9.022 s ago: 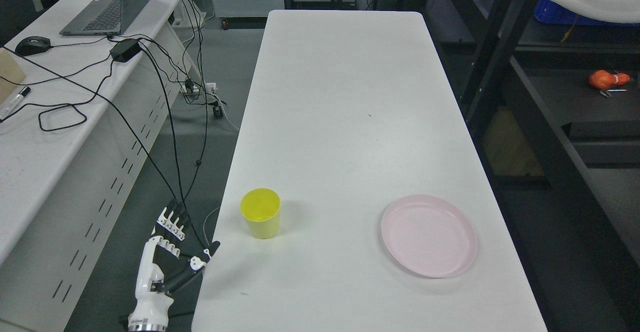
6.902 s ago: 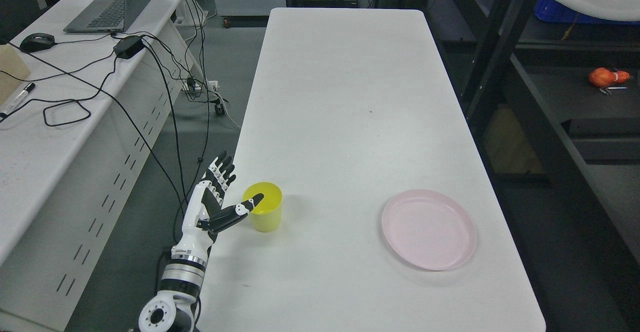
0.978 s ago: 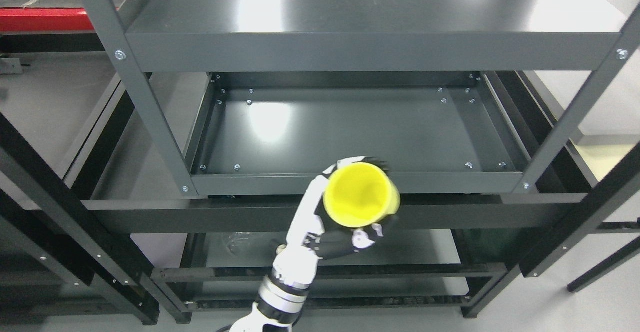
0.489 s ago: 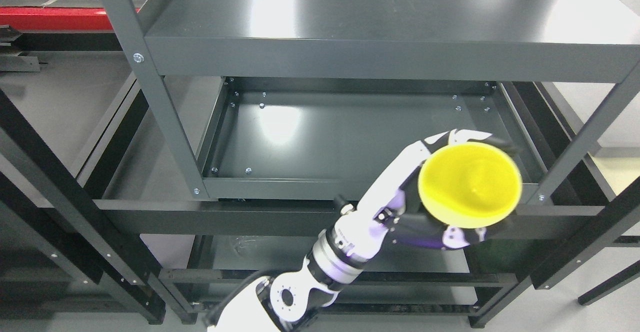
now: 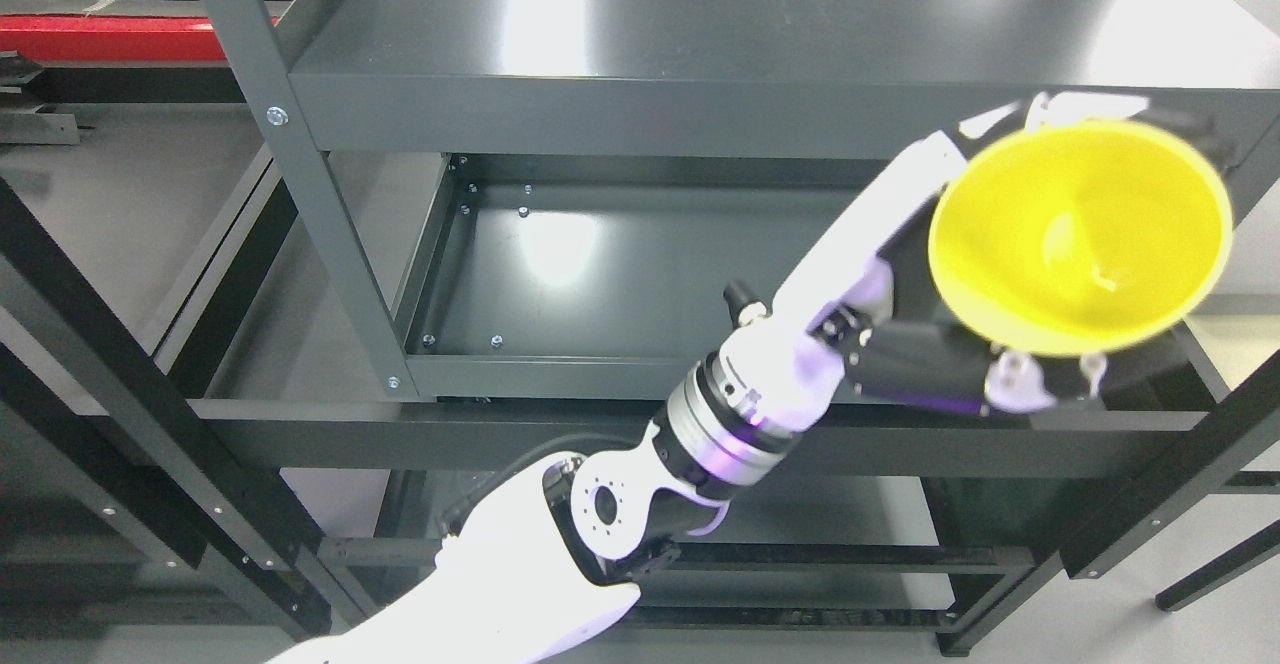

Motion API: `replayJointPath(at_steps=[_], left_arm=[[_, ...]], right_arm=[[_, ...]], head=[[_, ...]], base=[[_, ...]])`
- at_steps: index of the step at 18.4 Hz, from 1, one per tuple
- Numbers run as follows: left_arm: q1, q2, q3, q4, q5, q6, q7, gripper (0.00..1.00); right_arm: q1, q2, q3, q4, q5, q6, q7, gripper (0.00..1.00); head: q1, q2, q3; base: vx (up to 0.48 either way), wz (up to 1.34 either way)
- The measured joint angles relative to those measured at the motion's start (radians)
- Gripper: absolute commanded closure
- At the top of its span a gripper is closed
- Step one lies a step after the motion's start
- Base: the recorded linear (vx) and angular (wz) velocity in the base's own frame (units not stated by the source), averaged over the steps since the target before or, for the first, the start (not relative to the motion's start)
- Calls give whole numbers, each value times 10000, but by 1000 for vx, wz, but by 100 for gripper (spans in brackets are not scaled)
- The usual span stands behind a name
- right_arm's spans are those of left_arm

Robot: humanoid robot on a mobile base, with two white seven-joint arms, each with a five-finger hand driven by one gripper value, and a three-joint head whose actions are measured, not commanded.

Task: Place yellow IKEA cup on middle right shelf
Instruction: 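Raise the yellow cup up onto the upper shelf with the left hand, then release the cup on the shelf and pull the left hand back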

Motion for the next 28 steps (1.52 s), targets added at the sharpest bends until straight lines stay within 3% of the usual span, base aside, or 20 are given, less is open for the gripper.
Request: replayJointPath(at_steps=[5, 9, 14, 18, 20, 21, 23, 28], left_arm=[[-773, 0, 265, -122, 364, 1318, 2473, 100], [-1611, -1, 843, -173, 529, 4014, 4500, 100], [-2565, -1, 1516, 117, 1046, 7461, 5309, 100], [-3133, -1, 1907, 660, 1243, 8871, 5392, 98], [-3291, -1, 2062, 921, 1293, 9202, 5397, 86], [-3354, -1, 2132, 1029, 1315, 9412, 5397, 73], [-3460, -1, 2272, 1257, 1350, 9887, 5394, 36], [-3599, -1, 2534, 1632, 1383, 11005, 5168, 3]], right_arm=[[0, 0, 0, 0, 0, 0, 0, 1], [0, 0, 0, 0, 0, 0, 0, 0], [1, 0, 0, 0, 0, 0, 0, 1], [0, 0, 0, -1, 0, 0, 0, 1], [0, 0, 0, -1, 0, 0, 0, 1], [0, 0, 0, 0, 0, 0, 0, 1], [0, 0, 0, 0, 0, 0, 0, 1], [0, 0, 0, 0, 0, 0, 0, 1]], head=[[0, 0, 0], [0, 0, 0], [0, 0, 0], [0, 0, 0], [0, 0, 0], [0, 0, 0], [0, 0, 0], [0, 0, 0]], base=[[-4, -2], [-29, 25], [-25, -11], [0, 0], [0, 0], [0, 0], [0, 0], [0, 0]])
